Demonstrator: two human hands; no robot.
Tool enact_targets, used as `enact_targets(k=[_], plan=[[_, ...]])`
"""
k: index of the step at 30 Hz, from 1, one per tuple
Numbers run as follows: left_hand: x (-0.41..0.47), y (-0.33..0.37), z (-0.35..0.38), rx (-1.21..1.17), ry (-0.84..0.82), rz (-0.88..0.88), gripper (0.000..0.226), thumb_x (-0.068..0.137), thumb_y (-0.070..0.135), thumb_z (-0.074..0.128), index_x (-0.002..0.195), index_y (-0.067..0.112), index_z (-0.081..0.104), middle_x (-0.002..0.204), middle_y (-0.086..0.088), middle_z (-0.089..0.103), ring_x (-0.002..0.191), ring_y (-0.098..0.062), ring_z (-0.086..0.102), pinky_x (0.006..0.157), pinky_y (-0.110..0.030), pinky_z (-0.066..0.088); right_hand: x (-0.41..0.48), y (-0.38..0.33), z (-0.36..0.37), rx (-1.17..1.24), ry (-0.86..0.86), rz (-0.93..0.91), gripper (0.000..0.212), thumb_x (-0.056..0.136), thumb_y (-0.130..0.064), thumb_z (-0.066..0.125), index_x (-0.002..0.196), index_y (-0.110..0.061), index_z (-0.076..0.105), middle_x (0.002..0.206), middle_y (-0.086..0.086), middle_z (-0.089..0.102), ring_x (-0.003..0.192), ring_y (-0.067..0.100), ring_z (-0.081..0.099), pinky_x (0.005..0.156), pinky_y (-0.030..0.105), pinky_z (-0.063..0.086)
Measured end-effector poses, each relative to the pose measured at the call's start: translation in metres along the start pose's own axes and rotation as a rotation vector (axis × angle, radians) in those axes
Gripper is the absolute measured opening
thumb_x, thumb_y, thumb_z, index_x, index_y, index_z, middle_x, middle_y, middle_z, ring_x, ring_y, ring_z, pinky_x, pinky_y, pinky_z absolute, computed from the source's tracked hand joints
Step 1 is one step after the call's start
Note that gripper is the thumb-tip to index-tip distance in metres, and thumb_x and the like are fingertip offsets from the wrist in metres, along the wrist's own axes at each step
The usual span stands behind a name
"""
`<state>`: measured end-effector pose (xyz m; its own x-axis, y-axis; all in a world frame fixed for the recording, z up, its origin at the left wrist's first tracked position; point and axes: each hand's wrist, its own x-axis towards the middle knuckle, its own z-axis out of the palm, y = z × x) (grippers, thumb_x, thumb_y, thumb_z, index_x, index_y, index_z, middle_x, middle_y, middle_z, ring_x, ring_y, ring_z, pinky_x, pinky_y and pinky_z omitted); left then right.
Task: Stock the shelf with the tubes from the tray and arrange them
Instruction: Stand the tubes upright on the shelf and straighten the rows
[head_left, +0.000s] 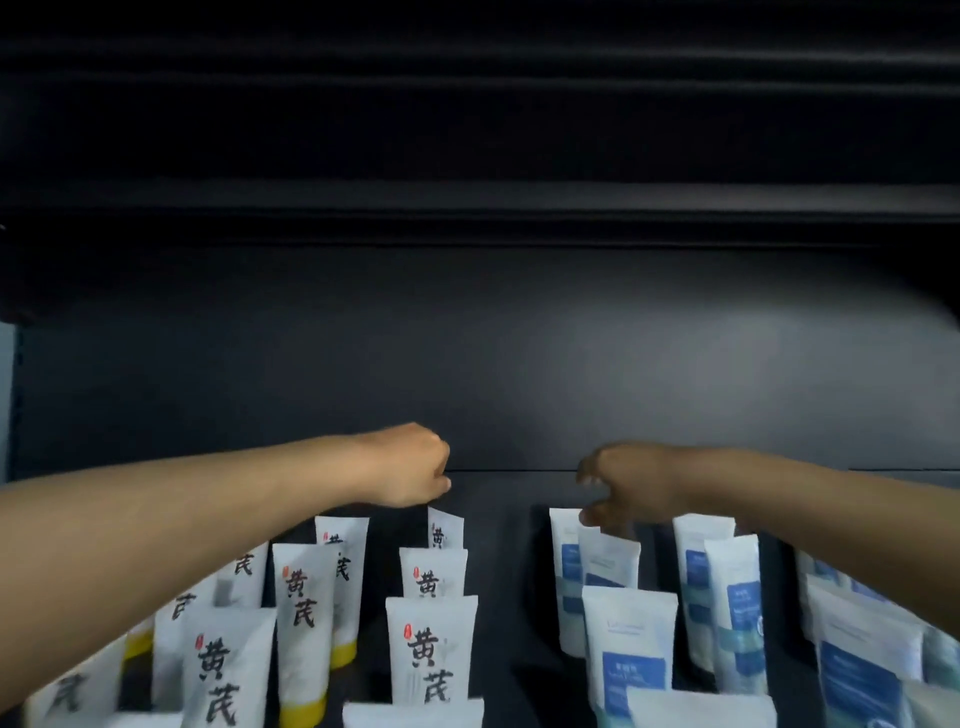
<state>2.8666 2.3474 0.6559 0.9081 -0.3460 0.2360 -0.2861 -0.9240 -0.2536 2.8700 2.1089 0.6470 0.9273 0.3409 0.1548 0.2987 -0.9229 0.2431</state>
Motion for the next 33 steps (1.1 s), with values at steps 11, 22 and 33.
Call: enact_targets(k=[11,22,33], plan=[[0.07,-0.021,0.036,0.012,-0.026,0.115,0.04,0.089,0.029,0.044,0.096,-0.006,0.061,0.105,-0.023,0.063,0.094,-0.032,0.06,0.085,-0.042,0.051,0.057,0.003,0.014,0.019,0.03,0.002,0.039,0.092,-0.028,0.051,0.125,-0.007,0.052,0.131,0.009,0.055,0.12,0.025,0.051,0.101,0.031,0.041],[0.082,-0.016,0.06,-0.01,-0.162,0.224,0.043,0.089,0.042,0.055,0.116,0.009,0.059,0.12,-0.006,0.06,0.11,-0.023,0.055,0.092,-0.03,0.046,0.078,0.016,0.037,0.191,-0.099,-0.067,0.03,0.09,-0.027,0.059,0.113,-0.009,0.063,0.118,0.002,0.065,0.098,0.011,0.057,0.088,0.021,0.042],[0.093,-0.023,0.071,-0.094,-0.112,0.246,0.022,0.086,0.028,0.062,0.097,0.01,0.069,0.103,-0.001,0.07,0.082,-0.009,0.052,0.077,-0.024,0.045,0.09,0.02,0.053,0.243,-0.042,-0.082,0.027,0.088,-0.024,0.063,0.109,-0.007,0.065,0.104,-0.001,0.065,0.088,0.008,0.052,0.065,0.013,0.039]])
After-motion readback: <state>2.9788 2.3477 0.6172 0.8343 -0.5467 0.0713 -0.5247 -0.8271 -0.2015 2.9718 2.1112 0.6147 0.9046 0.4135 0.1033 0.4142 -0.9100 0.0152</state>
